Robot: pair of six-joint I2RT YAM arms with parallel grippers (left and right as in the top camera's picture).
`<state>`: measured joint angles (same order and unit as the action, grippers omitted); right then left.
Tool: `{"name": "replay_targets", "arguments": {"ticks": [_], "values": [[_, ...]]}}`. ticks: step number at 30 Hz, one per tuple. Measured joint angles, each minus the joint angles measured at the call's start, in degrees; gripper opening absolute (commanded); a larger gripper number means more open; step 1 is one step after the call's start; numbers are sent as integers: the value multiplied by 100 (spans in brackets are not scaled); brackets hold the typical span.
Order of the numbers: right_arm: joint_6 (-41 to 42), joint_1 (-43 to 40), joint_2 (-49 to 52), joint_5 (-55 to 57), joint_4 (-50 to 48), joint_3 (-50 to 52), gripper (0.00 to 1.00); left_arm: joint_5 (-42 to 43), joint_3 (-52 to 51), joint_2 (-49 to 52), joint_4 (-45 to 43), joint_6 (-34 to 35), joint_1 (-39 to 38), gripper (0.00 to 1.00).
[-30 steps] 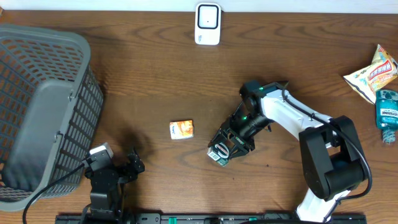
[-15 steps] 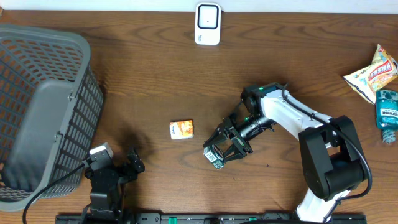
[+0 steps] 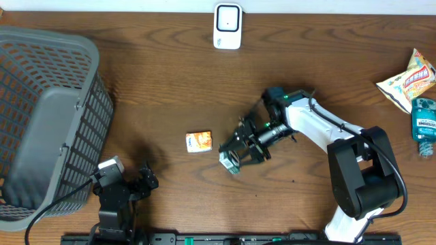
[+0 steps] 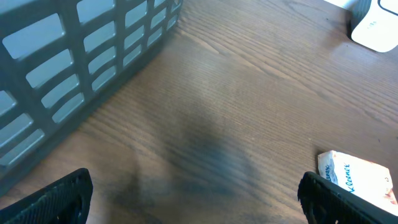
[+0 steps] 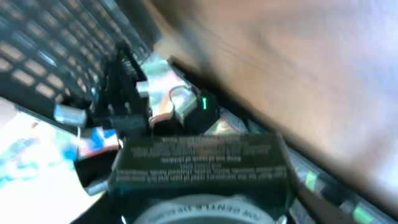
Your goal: Scan the item barcode
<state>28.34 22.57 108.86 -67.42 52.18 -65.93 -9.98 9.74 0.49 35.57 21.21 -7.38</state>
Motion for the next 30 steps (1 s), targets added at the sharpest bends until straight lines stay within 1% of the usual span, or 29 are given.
{"name": "replay_targets", "arguments": {"ticks": [1, 3, 5, 7, 11, 13, 15, 16, 18, 20, 21, 25, 28, 30], "values": [[55, 0, 0, 22, -518, 0, 43, -2, 0, 0, 0, 0, 0, 98], [98, 0, 7, 61, -1156, -20, 38, -2, 0, 0, -2, 0, 0, 98], [138, 0, 7, 127, -1792, -63, 37, 0, 0, 0, 0, 0, 0, 98], [188, 0, 17, 256, -2074, -208, 37, 0, 0, 0, 0, 0, 0, 98], [227, 2, 28, 887, -2074, -796, 35, 0, 0, 0, 0, 0, 0, 98], [225, 11, 26, 1469, -2103, -1102, 35, 0, 0, 0, 0, 0, 0, 98], [225, 52, 11, 2337, -2225, -1318, 35, 0, 0, 0, 0, 0, 0, 98], [229, 114, 2, 3036, -2385, -1381, 36, 0, 0, 0, 0, 0, 0, 98], [232, 225, 2, 3794, -2546, -1397, 42, 0, 0, 0, 0, 0, 0, 98], [236, 450, 4, 4843, -2754, -1397, 45, 0, 0, 0, 0, 0, 0, 98], [243, 542, 4, 5176, -2857, -1397, 45, 0, 0, 0, 0, 0, 0, 98], [184, 981, 4, 6876, -3598, -1394, 40, 0, 0, 0, -2, 0, 0, 98], [7, 1134, 17, 7683, -4214, -1397, 37, 2, 0, 0, 0, 0, 0, 98], [-164, 1137, 48, 7997, -4603, -1397, 36, 0, 0, 0, -2, 0, 0, 98]]}}
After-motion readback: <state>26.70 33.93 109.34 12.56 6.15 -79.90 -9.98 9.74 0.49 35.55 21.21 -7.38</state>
